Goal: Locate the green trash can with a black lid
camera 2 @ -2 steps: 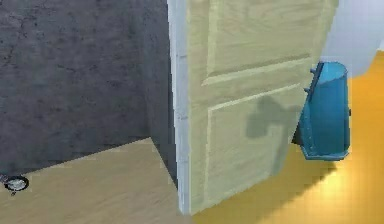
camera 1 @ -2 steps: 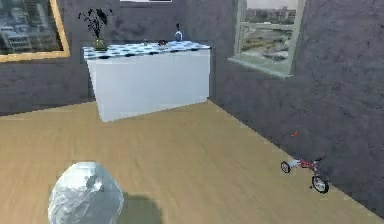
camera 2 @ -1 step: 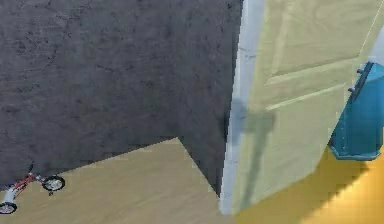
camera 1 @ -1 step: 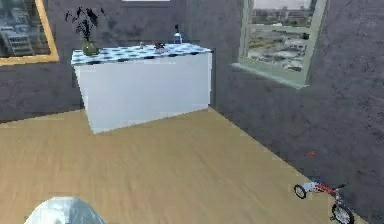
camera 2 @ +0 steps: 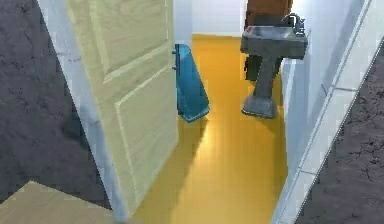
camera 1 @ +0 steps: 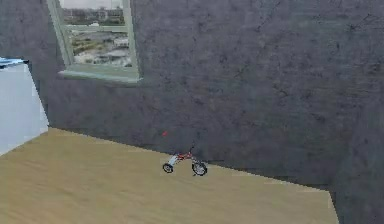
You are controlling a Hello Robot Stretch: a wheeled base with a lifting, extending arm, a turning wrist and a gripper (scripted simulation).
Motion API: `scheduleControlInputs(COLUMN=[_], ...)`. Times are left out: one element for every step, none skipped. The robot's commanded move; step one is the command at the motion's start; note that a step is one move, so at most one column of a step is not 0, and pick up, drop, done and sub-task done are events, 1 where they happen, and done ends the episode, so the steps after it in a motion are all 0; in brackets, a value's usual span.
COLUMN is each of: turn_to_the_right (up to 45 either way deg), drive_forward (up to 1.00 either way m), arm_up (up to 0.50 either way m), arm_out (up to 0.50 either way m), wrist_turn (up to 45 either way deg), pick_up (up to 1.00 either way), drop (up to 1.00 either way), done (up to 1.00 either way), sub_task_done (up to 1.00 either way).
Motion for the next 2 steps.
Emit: scheduleControlInputs(turn_to_the_right=[45.0,45.0], drive_forward=[0.00,0.00], arm_up=[0.00,0.00], arm_out=[0.00,0.00], wrist_turn=[0.0,0.0], pick_up=[0.00,0.00], drop=[0.00,0.00], done=[0.00,0.00], sub_task_done=[0.00,0.00])
